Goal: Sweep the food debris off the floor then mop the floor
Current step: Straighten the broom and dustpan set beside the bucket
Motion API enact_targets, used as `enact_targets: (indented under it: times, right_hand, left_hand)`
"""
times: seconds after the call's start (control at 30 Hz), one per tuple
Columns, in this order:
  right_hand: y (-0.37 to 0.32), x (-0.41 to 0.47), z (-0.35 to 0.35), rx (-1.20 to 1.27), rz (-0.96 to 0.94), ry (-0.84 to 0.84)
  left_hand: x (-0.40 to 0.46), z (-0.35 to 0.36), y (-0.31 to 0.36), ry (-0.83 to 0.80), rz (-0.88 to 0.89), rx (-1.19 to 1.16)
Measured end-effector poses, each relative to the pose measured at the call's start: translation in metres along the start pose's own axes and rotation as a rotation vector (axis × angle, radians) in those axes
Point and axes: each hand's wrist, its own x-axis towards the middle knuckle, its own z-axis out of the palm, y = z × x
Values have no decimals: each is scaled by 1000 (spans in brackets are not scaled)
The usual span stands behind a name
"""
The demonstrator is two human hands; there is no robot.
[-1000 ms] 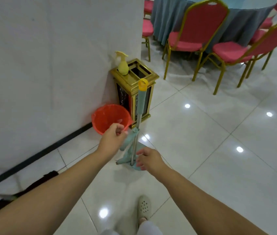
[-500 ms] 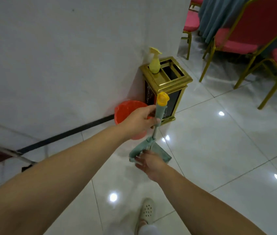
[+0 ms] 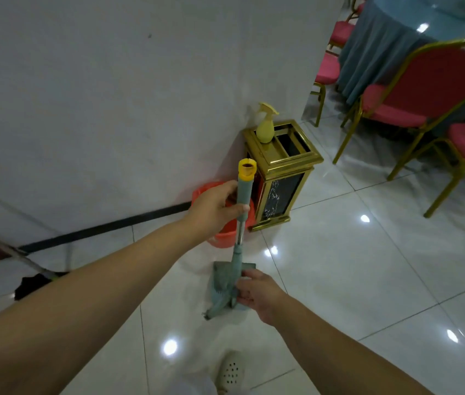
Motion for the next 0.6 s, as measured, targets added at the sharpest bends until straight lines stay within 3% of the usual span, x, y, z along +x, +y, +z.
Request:
enact_targets:
  times: [0.3,0.6]
  right_hand:
    - [-27,3,30,-268,-31,-19]
    - [-76,34,104,-328,-38,-47]
  left_hand:
    - [-28,-55,-32,214,-48,0]
    - [-36,-141,-78,367,-127,-27]
